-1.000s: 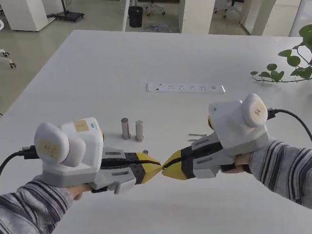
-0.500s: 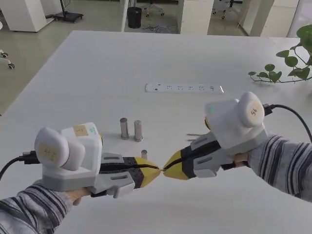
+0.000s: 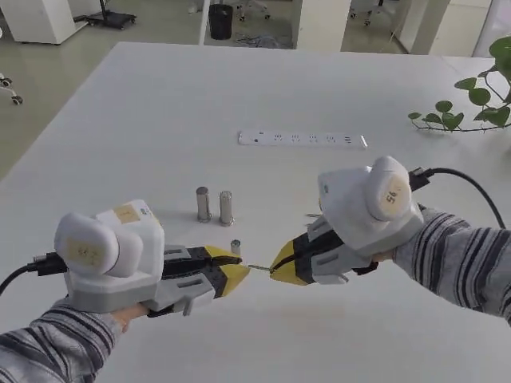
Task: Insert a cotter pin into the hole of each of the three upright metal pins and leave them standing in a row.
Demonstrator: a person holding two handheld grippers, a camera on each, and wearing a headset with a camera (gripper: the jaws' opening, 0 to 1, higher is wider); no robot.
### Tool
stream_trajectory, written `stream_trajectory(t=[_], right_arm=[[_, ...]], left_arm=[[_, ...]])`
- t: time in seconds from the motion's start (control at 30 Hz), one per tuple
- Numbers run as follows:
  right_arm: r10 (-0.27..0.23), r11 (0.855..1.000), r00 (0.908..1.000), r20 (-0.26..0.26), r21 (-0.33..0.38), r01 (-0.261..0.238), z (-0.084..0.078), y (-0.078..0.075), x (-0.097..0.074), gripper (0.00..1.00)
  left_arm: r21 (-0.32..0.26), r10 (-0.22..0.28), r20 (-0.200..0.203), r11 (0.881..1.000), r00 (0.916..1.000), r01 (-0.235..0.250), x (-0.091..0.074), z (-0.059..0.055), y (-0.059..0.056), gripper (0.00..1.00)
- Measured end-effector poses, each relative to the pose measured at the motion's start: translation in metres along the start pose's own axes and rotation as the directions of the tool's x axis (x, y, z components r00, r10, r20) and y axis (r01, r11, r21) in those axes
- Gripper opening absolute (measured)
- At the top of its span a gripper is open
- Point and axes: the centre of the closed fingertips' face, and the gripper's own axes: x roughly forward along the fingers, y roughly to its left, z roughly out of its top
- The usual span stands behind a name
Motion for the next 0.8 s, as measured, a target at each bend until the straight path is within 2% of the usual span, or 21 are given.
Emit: stream_trajectory(t=[0.23, 0.37, 0.47, 0.6, 0.7, 0.8], right_arm=[[-0.019, 1.000, 0.9987, -0.047, -0.001, 0.019, -0.007, -0.010, 0.010, 0.00], [-0.067, 0.998, 0.9948, -0.076, 0.010, 0.068, -0.013, -0.024, 0.014, 0.00], [-0.095, 0.995, 0.9906, -0.098, 0.029, 0.099, -0.019, -0.033, 0.017, 0.00], [-0.111, 0.992, 0.9887, -0.101, 0.051, 0.117, -0.022, -0.040, 0.021, 0.00], [-0.120, 0.991, 0.9864, -0.112, 0.048, 0.126, -0.023, -0.044, 0.025, 0.00], [-0.123, 0.991, 0.9864, -0.110, 0.048, 0.129, -0.022, -0.047, 0.027, 0.00]], left_arm=[[-0.016, 0.085, -0.020, 0.996, 0.9962, -0.086, 0.004, -0.015, 0.014, 0.09], [-0.014, 0.123, -0.021, 0.992, 0.9922, -0.123, 0.010, -0.021, 0.018, 0.13], [0.001, 0.172, -0.029, 0.985, 0.9847, -0.172, 0.014, -0.026, 0.026, 0.14], [-0.017, 0.222, -0.034, 0.975, 0.9745, -0.223, 0.020, -0.030, 0.037, 0.14], [-0.025, 0.265, -0.055, 0.964, 0.9628, -0.266, 0.026, -0.035, 0.045, 0.15], [-0.018, 0.277, -0.067, 0.960, 0.9585, -0.279, 0.030, -0.037, 0.049, 0.15]])
